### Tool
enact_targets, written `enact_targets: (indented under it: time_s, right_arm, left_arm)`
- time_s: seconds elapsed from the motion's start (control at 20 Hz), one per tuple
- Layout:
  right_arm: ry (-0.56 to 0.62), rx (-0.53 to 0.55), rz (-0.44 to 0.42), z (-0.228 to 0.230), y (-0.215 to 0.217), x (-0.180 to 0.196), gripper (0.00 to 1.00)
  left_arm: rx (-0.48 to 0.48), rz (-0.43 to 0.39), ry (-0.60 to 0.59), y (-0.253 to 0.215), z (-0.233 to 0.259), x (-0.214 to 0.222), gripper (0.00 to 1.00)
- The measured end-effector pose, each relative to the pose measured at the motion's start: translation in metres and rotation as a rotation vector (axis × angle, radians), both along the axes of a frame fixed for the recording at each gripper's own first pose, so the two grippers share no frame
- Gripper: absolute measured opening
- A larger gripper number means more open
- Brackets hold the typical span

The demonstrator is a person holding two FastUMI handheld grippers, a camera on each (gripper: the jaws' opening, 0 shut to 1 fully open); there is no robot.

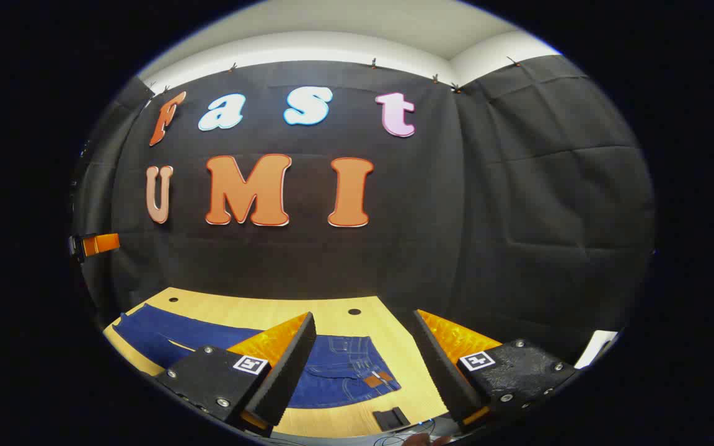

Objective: Grasp the waist and the cuffs of the jeans and fold them to make the two legs overlap; first hold the waist and fold one-third of the jeans toward the cuffs, then hold the cuffs and fold the remaining one-third in the same direction to finish folding.

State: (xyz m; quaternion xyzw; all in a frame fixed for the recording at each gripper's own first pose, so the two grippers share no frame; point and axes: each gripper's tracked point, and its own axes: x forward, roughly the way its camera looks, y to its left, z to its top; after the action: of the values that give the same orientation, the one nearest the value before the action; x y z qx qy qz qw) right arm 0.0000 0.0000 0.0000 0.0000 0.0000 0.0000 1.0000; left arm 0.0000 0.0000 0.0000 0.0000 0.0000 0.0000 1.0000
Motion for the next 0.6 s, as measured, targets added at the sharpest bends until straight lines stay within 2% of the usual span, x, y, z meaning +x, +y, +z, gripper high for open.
enact_targets:
  time_s: [0.05,0.1,0.15,0.2,0.35,0.45,0.5,0.6]
  right_arm:
    - [-0.010,-0.014,0.019,0.006,0.005,0.011,1.00]
    - [-0.021,-0.020,0.043,0.011,0.012,0.023,0.97]
    - [-0.032,-0.014,0.071,0.017,0.020,0.035,1.00]
    - [-0.036,0.002,0.108,0.022,0.029,0.046,0.97]
    - [-0.046,0.049,0.185,0.030,0.048,0.084,0.96]
    - [-0.037,0.016,0.201,0.027,0.057,0.106,0.96]
    - [-0.036,-0.010,0.199,0.027,0.060,0.115,1.00]
    - [-0.021,-0.029,0.199,0.025,0.068,0.125,0.96]
  left_arm:
    - [0.011,0.018,-0.021,0.009,0.009,0.002,0.95]
    - [0.027,0.039,-0.041,0.018,0.020,0.006,0.99]
    - [0.042,0.059,-0.057,0.027,0.029,0.009,0.95]
    - [0.054,0.078,-0.067,0.035,0.037,0.011,0.95]
    - [0.039,0.129,-0.100,0.056,0.052,0.017,0.95]
    - [0.039,0.183,-0.124,0.077,0.060,0.014,0.95]
    - [0.055,0.211,-0.129,0.088,0.065,0.012,0.97]
    - [0.083,0.246,-0.127,0.108,0.068,0.011,0.95]
